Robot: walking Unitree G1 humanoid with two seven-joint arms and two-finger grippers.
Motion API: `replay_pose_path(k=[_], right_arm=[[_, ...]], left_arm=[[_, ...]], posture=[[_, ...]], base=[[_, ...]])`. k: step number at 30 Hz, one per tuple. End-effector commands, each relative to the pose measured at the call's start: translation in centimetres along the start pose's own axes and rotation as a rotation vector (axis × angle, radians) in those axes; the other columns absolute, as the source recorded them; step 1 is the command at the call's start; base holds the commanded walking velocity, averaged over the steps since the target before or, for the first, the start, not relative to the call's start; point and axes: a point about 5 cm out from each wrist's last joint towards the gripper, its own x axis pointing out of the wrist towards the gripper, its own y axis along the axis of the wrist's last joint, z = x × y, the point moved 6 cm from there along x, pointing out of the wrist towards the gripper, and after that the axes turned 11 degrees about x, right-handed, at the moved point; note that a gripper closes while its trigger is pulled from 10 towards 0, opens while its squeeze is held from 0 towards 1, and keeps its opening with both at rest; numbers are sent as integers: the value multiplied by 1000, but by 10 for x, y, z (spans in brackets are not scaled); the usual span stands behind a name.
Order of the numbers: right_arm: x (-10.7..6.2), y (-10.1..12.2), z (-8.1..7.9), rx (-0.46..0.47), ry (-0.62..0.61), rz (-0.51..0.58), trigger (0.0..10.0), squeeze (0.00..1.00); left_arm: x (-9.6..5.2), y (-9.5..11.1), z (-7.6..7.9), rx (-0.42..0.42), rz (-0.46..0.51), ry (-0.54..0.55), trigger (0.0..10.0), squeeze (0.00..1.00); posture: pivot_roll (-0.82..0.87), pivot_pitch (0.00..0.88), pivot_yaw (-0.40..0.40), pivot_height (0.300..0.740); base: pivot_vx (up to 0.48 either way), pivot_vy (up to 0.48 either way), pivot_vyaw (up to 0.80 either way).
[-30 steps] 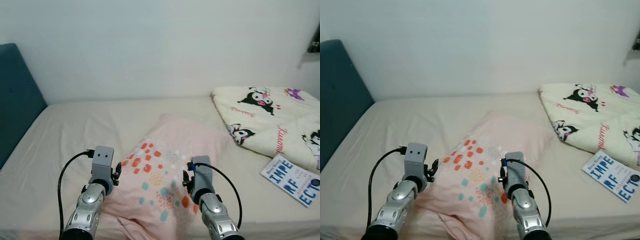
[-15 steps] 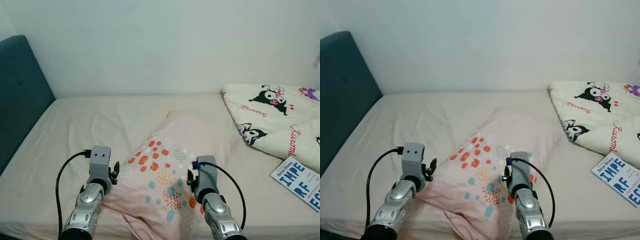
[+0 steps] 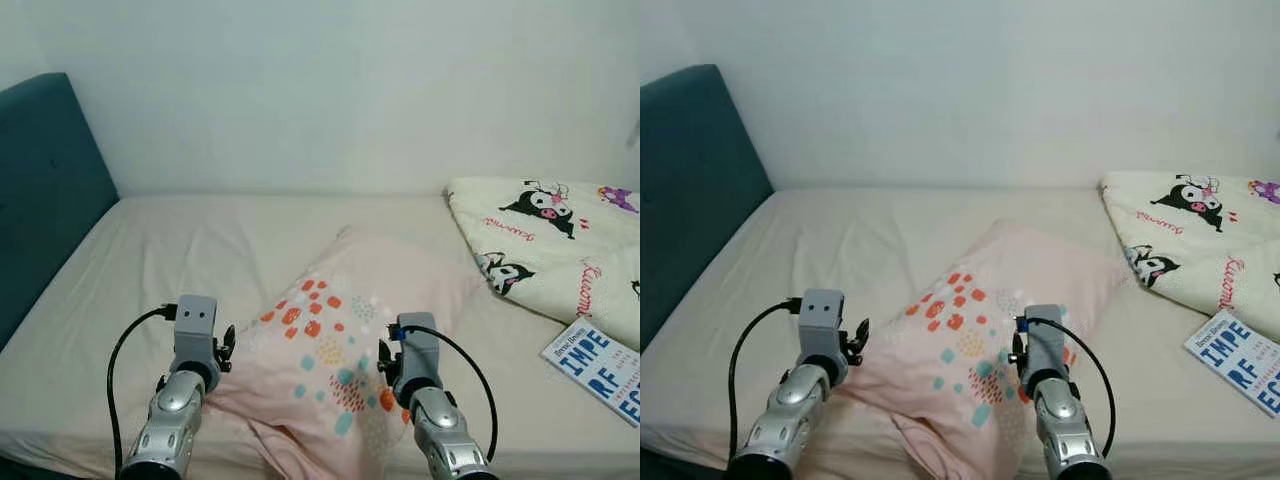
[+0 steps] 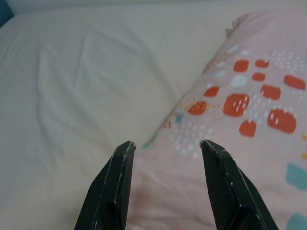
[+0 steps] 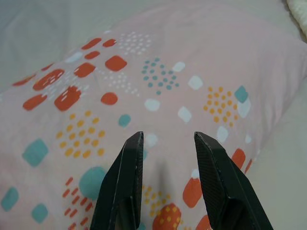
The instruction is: Clean up the room
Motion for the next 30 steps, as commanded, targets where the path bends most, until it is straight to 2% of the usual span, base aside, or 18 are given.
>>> replay_pose_path(k=[1, 9, 13, 17, 26, 28, 29, 30], right_arm=[[0, 0, -3, -14, 18, -2, 10000, 0], [1, 7, -2, -17, 3, 23, 10000, 0], [0, 8, 4, -3, -27, 34, 10000, 0], [-3, 8, 13, 24, -70, 50, 10000, 0], [-7, 18, 21, 34, -108, 113, 10000, 0], [-8, 22, 23, 47, -114, 131, 10000, 0], [-9, 25, 25, 57, -117, 145, 10000, 0], [-9, 26, 25, 57, -117, 146, 10000, 0]], left_arm=[[-3, -3, 2, -1, -1, 7, 10000, 0], [-3, -1, 2, 3, 12, 4, 10000, 0], [-2, 2, 5, 8, 26, -11, 10000, 0], [1, 9, 10, 18, 45, -39, 10000, 0], [5, 18, 11, 17, 74, -39, 10000, 0], [7, 26, 7, 5, 103, -20, 10000, 0], [12, 42, -3, -30, 157, 17, 10000, 0], [15, 48, -7, -44, 173, 29, 10000, 0]], posture=[[29, 0, -25, 647], [28, 0, -20, 647], [26, 0, -11, 647], [19, 0, 7, 627], [12, 0, 17, 627], [12, 3, 14, 622], [16, 10, 9, 612], [16, 11, 8, 607]], base=[[0, 0, 0], [0, 0, 0], [0, 0, 0], [0, 0, 0], [0, 0, 0], [0, 0, 0], [0, 0, 0], [0, 0, 0]])
